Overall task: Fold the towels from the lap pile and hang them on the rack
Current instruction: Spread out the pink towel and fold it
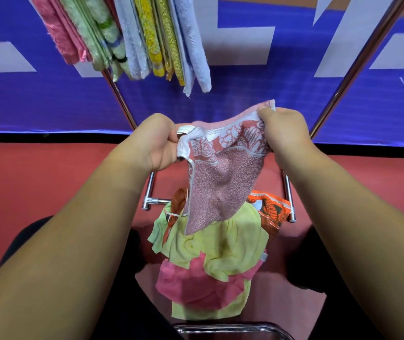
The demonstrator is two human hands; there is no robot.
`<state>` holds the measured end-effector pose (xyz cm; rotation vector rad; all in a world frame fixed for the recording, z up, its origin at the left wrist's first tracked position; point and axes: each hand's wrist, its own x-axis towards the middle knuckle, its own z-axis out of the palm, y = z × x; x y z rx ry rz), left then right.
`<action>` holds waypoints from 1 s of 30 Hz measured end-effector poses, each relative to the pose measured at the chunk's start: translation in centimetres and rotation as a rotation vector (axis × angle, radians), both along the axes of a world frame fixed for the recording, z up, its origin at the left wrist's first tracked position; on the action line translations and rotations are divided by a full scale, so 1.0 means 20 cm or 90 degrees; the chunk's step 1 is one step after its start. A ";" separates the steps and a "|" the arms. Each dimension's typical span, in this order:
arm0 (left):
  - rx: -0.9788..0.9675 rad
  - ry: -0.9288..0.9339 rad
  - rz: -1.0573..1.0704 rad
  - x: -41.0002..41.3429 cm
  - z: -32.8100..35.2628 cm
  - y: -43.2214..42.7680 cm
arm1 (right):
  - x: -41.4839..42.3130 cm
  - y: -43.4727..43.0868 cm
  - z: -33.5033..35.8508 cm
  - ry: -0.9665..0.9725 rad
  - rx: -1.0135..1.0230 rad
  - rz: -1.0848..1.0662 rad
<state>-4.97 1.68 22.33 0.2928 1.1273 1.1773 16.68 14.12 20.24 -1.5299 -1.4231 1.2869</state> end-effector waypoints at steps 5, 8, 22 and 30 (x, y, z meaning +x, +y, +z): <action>-0.001 0.097 0.003 0.00 -0.04 0.04 | -0.01 -0.01 -0.01 -0.008 0.008 0.013; 0.011 0.154 -0.018 0.01 -0.05 0.03 | -0.01 -0.01 -0.02 -0.008 0.009 0.022; -0.093 0.826 0.064 0.08 -0.14 0.04 | -0.14 -0.29 0.01 -0.213 0.240 0.308; -0.116 0.626 0.068 0.14 -0.15 0.06 | -0.19 -0.38 -0.09 -0.277 0.279 0.413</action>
